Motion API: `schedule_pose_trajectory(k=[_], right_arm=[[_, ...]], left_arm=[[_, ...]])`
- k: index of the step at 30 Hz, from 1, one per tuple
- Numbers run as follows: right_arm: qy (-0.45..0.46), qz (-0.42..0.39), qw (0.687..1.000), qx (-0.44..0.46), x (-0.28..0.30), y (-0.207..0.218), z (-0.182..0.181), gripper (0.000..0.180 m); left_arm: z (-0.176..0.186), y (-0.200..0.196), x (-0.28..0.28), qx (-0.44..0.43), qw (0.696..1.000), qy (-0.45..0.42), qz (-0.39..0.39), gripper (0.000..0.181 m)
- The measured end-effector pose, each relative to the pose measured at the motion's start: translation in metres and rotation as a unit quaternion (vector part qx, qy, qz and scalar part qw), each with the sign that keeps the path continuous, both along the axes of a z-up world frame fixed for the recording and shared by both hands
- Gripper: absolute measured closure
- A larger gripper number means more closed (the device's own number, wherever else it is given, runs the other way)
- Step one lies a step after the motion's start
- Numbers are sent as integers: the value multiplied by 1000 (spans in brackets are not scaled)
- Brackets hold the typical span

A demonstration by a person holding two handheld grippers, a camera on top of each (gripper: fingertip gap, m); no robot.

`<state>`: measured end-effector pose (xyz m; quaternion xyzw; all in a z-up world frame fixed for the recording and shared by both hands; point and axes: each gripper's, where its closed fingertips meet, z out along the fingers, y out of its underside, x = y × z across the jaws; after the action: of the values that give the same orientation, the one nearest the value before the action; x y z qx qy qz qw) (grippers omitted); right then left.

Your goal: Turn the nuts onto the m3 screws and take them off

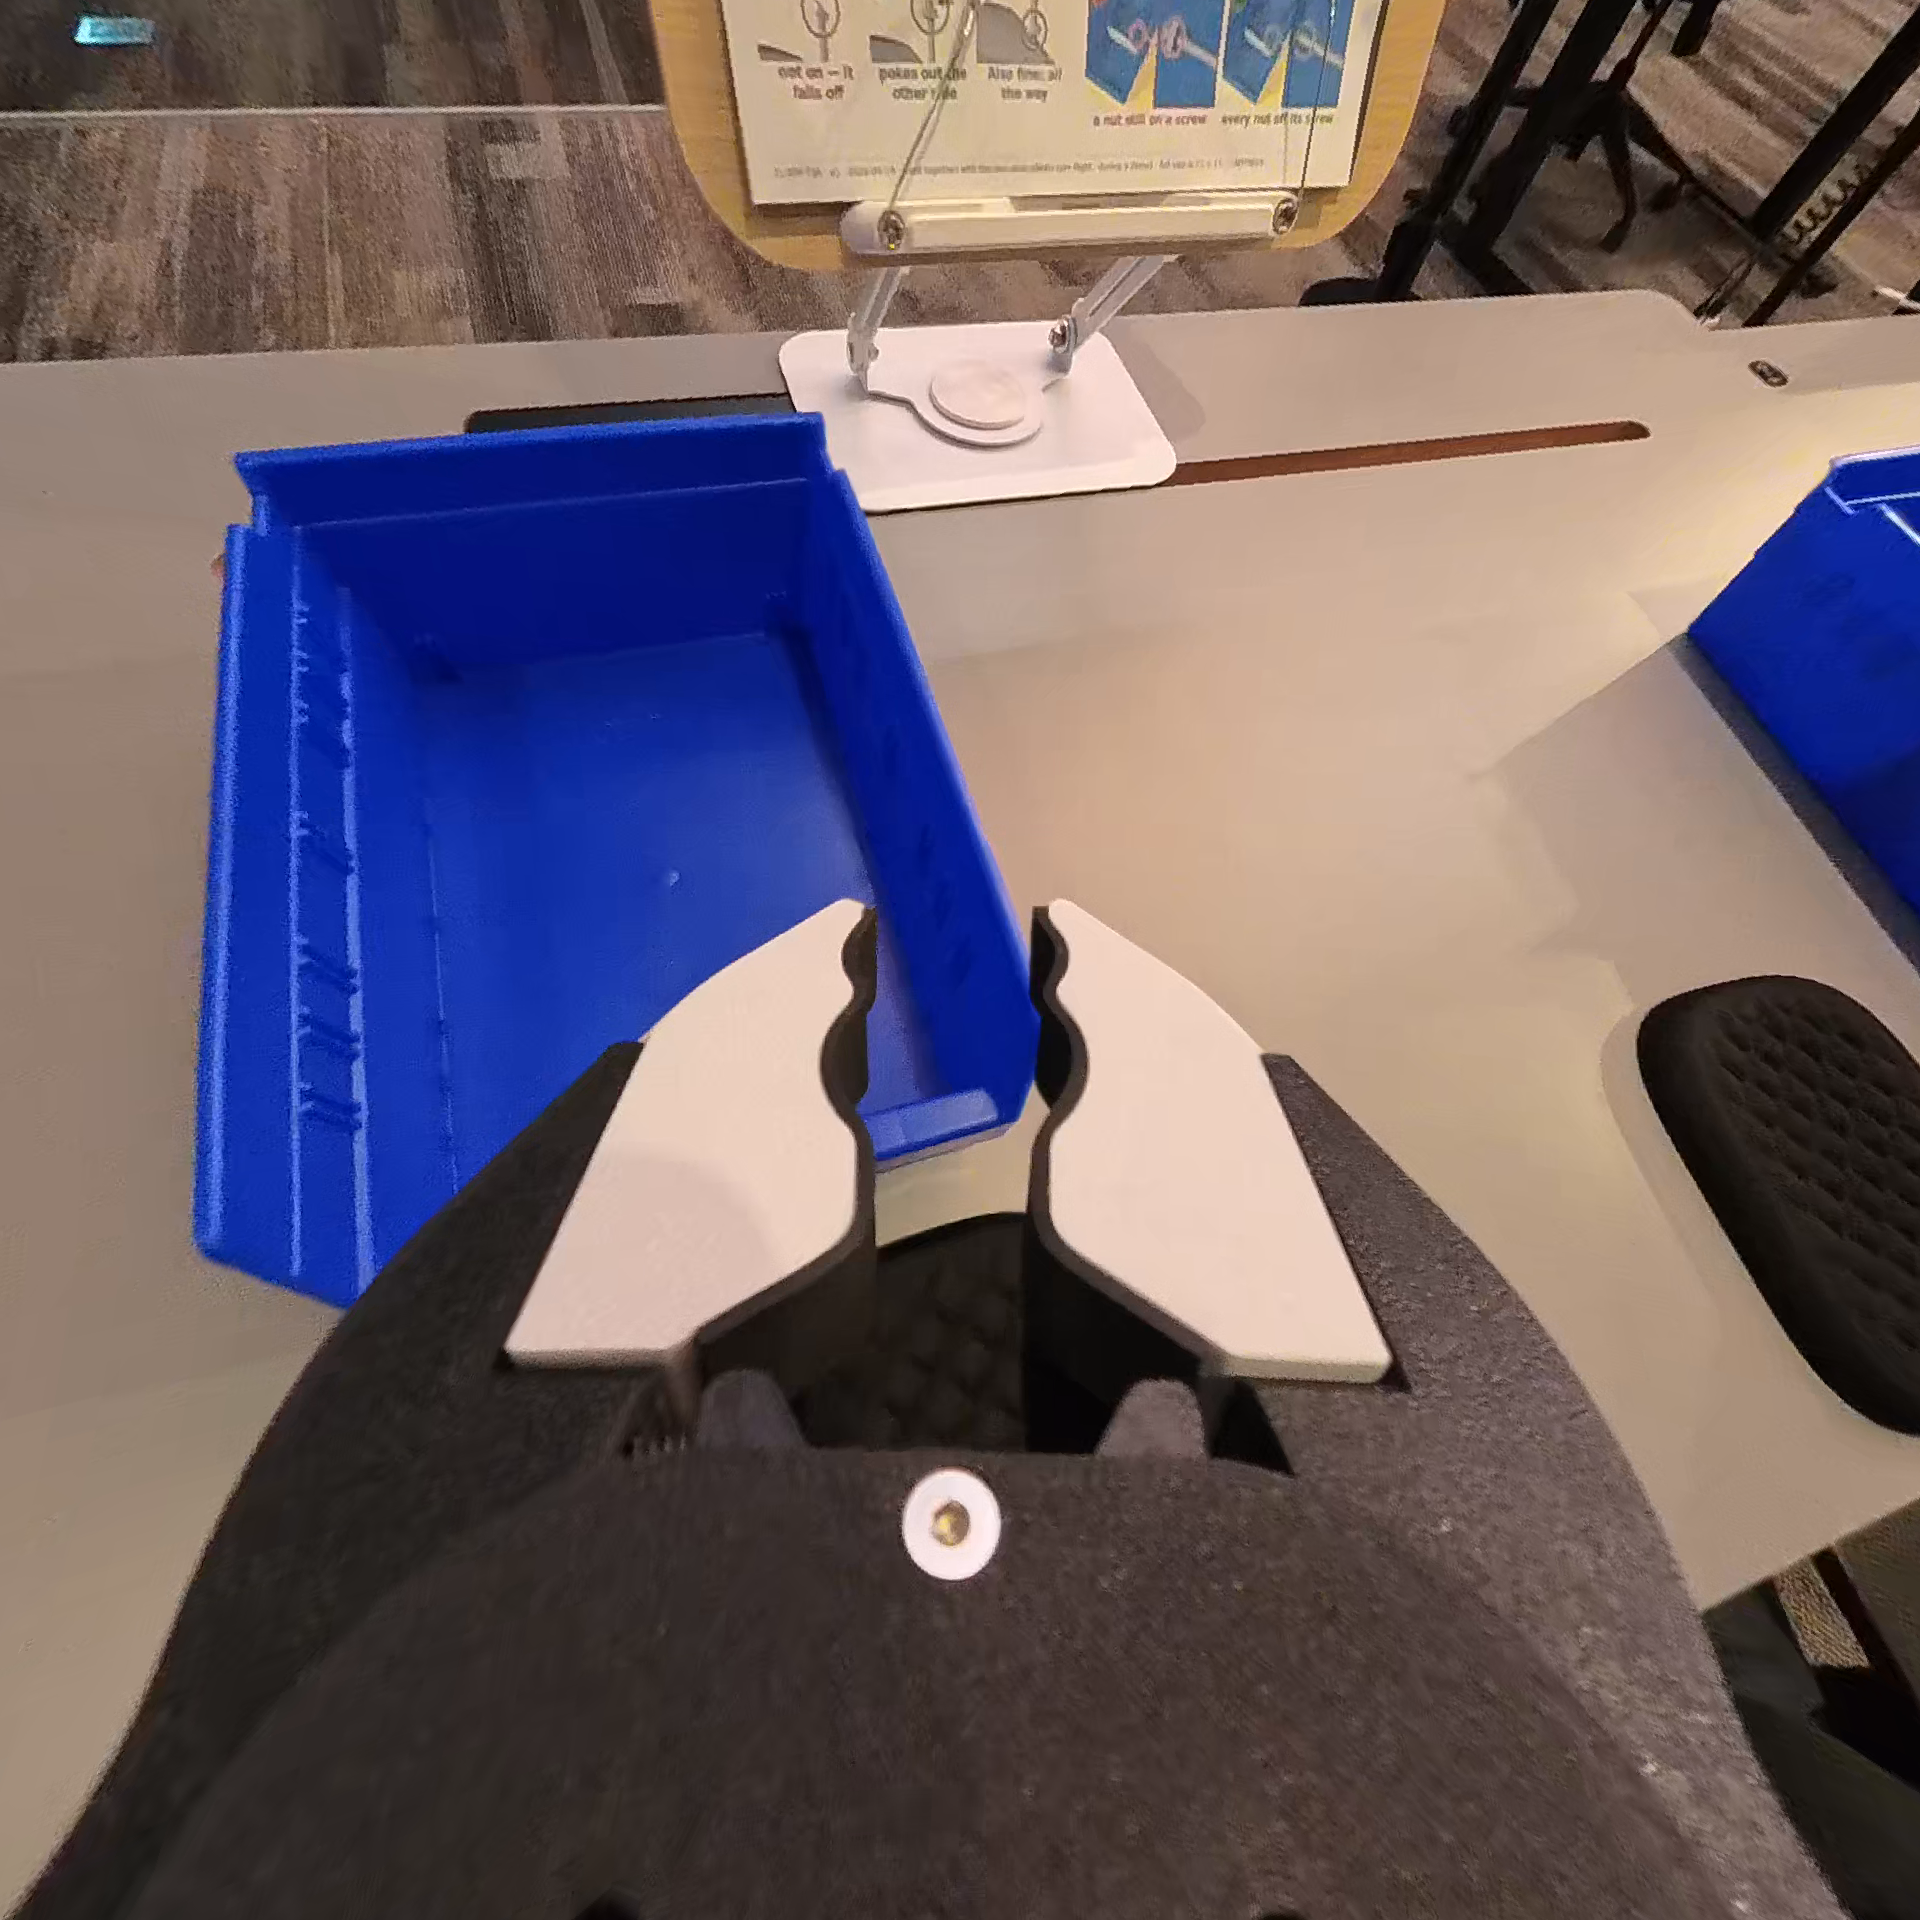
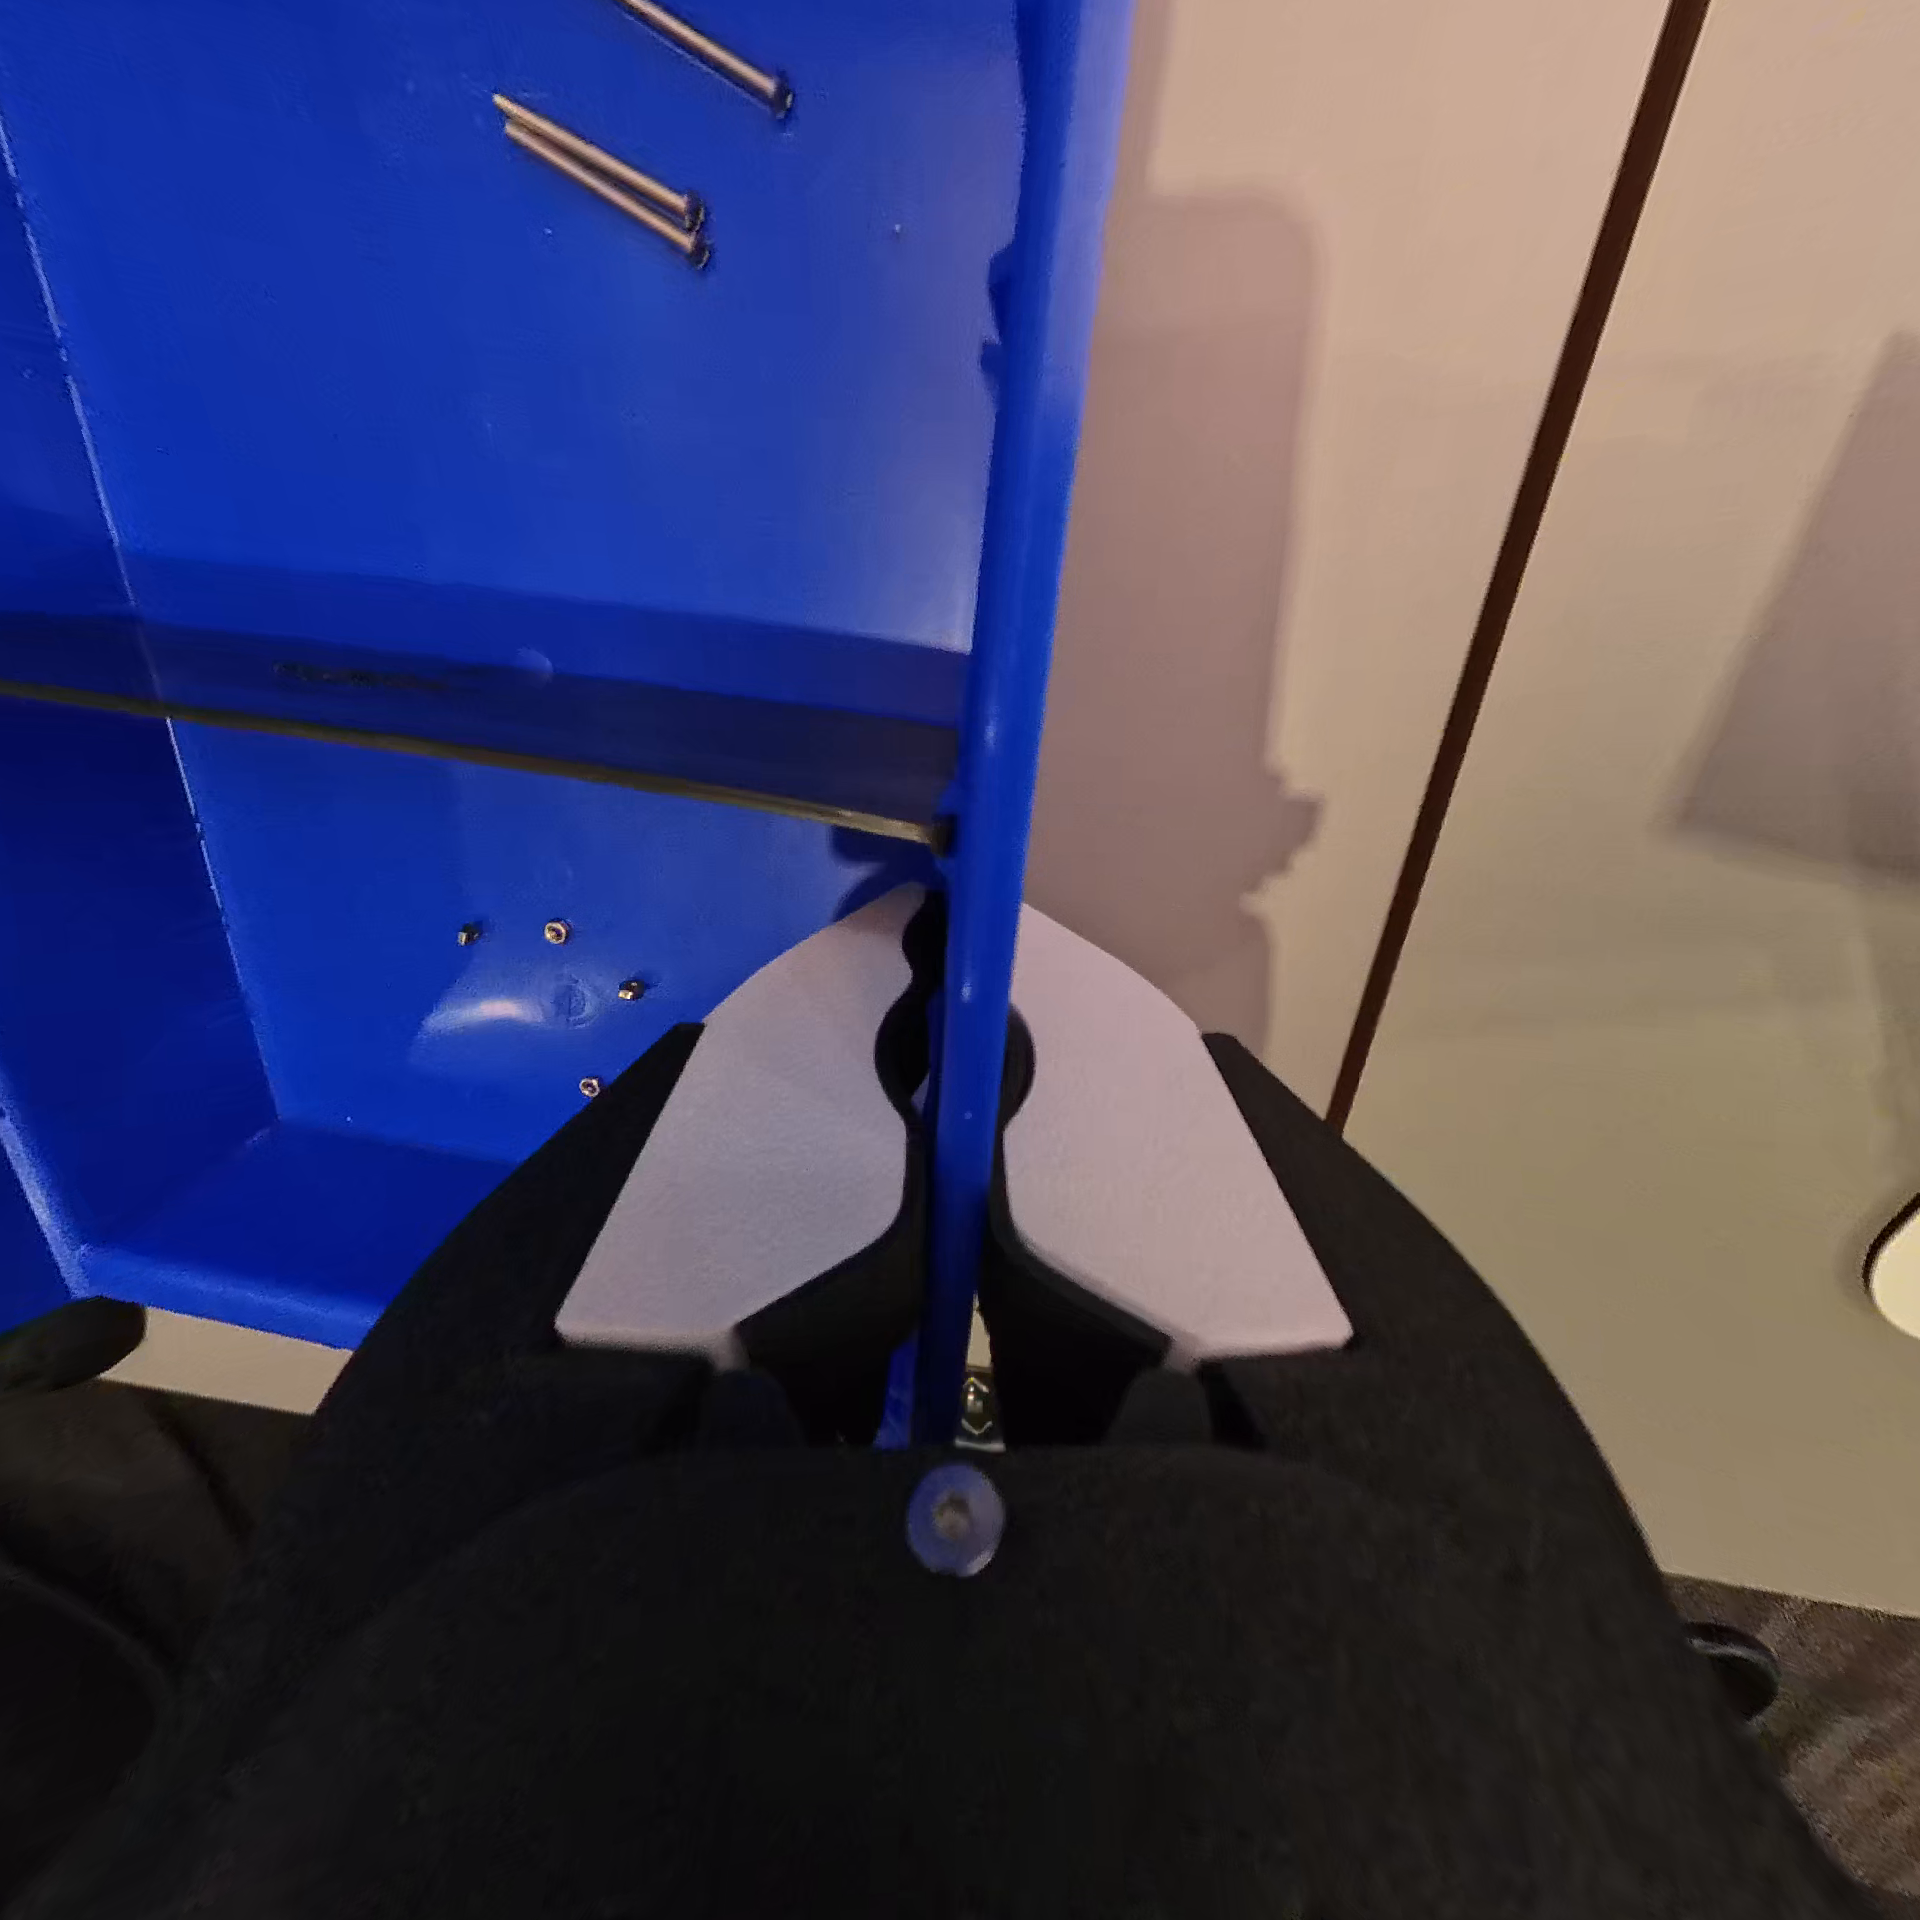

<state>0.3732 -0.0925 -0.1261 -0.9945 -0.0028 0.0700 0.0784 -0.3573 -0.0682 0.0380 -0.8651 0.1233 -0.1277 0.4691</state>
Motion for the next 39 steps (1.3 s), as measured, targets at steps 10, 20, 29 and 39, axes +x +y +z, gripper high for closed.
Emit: schedule_pose_trajectory(k=[10,20,29,39], right_arm=[[26,-20,999,25,-12,-9,38,175],[0,-19,998,52,-28,-4,108,176],[15,-22,999,43,-49,1,115,176],[9,-14,1000,8,-55,-8,116,176]], left_arm=[[5,-20,-42,16,999,-24,28,153],[-15,11,-158,14,991,-28,132,152],[-100,62,-153,-147,985,20,92,143],[-119,71,-139,-155,982,57,87,177]])
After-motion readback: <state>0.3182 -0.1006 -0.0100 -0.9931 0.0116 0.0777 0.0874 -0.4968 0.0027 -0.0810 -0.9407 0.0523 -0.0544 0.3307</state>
